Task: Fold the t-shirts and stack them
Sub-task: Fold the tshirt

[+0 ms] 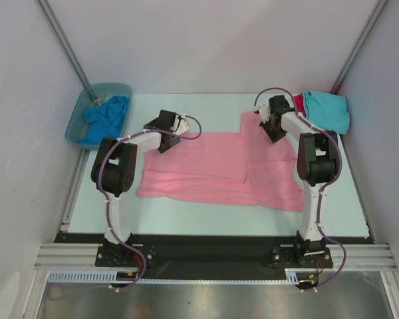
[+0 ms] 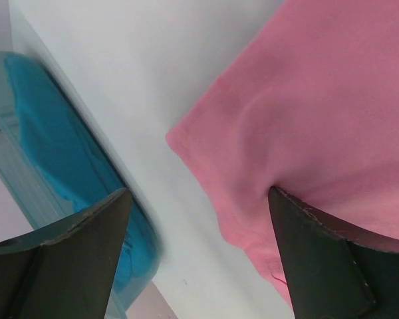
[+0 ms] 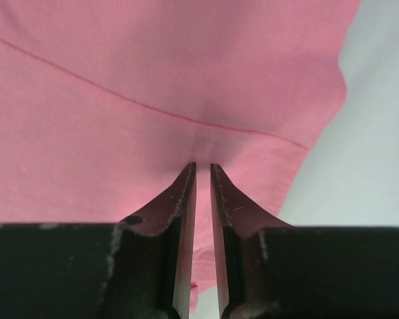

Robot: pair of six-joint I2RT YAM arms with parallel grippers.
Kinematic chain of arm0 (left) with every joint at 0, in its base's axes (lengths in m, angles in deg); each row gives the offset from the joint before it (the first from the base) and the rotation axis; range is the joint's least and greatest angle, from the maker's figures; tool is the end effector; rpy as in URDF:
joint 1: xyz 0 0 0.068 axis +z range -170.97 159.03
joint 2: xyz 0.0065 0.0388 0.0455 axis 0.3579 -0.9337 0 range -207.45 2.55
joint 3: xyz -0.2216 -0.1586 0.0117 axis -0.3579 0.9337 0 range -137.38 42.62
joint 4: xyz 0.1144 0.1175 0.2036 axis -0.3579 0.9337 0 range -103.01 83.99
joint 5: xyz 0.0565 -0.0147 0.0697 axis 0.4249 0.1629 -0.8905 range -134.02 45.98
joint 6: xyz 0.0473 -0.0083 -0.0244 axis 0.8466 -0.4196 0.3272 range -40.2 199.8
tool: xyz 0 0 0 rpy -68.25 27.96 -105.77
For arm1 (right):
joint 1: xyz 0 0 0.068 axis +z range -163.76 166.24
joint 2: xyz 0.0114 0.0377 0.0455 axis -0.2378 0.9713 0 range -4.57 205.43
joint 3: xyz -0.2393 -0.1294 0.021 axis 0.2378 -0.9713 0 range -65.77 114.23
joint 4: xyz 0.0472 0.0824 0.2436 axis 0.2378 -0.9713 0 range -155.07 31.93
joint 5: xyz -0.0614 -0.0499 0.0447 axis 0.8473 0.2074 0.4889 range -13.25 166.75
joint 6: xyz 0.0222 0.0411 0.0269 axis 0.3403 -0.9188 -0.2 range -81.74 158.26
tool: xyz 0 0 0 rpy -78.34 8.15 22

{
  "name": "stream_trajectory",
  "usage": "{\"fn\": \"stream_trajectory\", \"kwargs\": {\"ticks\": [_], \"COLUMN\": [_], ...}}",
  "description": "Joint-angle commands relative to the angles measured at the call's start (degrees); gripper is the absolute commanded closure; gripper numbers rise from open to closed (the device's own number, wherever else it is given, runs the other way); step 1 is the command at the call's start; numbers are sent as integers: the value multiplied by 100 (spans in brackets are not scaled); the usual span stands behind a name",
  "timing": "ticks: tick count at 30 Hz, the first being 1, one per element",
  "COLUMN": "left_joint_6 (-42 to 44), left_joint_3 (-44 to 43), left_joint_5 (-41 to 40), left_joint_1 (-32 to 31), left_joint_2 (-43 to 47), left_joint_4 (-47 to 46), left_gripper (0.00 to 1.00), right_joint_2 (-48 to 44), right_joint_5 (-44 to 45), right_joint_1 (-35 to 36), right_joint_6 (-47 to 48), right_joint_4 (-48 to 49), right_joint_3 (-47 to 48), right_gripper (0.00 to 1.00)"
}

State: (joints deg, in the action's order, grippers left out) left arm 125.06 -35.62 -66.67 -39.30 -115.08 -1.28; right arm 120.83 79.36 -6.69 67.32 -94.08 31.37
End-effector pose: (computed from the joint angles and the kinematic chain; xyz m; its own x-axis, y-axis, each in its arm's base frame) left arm 0.4189 -0.1244 0.1551 -0.4770 0.8485 -0.2290 0.5676 0.4963 0.6569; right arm 0.4614 0.0556 0.1670 -0.7312 -0.5797 -0.3595 -0.5246 0.8148 -0.2469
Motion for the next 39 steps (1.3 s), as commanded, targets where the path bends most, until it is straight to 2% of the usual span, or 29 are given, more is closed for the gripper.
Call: {"fn": "stream_trajectory", "kwargs": {"ticks": [1,6,8,9,10,11,12,13,15,16,18,20,24,26,27,28,29,30,32,36,39], "left_joint_6": [115,177,168,150,133,124,141,194,519,754,923,915,345,203,203,299,639,877,1493,2135,2303], "left_joint_3": [1,133,98,89,2,-68,-86,-121,27,358,764,1336,1873,2241,2469,2897,3180,3818,4323,5211,5415], "left_joint_5": [-318,-626,-478,-303,247,688,1040,1775,2106,2003,1888,1844,2011,1652,1189,1141,1080,992,1035,1280,1509], "left_joint_1": [5,-4,-30,-39,-57,-92,-118,-171,-372,-582,-751,-874,-936,-1041,-1067,-1076,-1076,-1076,-1103,-1138,-1155], "left_joint_2": [-59,379,773,933,1126,1293,1686,1847,2207,2487,2770,3008,3079,3044,3070,3122,3349,3482,3737,4377,4695], "left_joint_4": [-284,-987,-910,-796,-542,174,442,801,1391,1394,1149,746,472,79,-177,-362,-964,-1379,-2074,-2605,-2790], "left_gripper": [9,6,6,6,6,8,9,9,9,8,7,5,0,0,0,0,0,0,0,0,0], "right_joint_2": [-16,-445,-578,-718,-806,-894,-982,-1183,-1430,-1657,-1878,-2072,-2257,-2353,-2389,-2389,-2389,-2337,-2179,-1617,-1387], "right_joint_5": [415,932,1153,1276,1303,1295,1338,1382,1365,1373,1347,1373,1313,1251,1268,1286,1399,1443,1549,1619,1628], "right_joint_1": [171,444,619,672,725,813,866,910,1032,1059,1025,972,779,656,620,524,506,445,340,286,347], "right_joint_6": [38,179,293,337,363,416,425,451,547,618,889,1040,1119,1295,1382,1522,1741,1822,1928,1709,1577], "right_joint_4": [481,832,850,833,798,745,718,727,770,806,902,859,298,-36,-90,-117,-99,-82,-160,-591,-715], "right_joint_3": [50,-12,41,33,15,-37,-238,-422,-1122,-1362,-2037,-2286,-2130,-1875,-1796,-1717,-1525,-1410,-876,178,506], "right_gripper": [81,80,79,79,77,76,75,71,63,50,40,34,31,30,29,26,24,23,22,22,22]}}
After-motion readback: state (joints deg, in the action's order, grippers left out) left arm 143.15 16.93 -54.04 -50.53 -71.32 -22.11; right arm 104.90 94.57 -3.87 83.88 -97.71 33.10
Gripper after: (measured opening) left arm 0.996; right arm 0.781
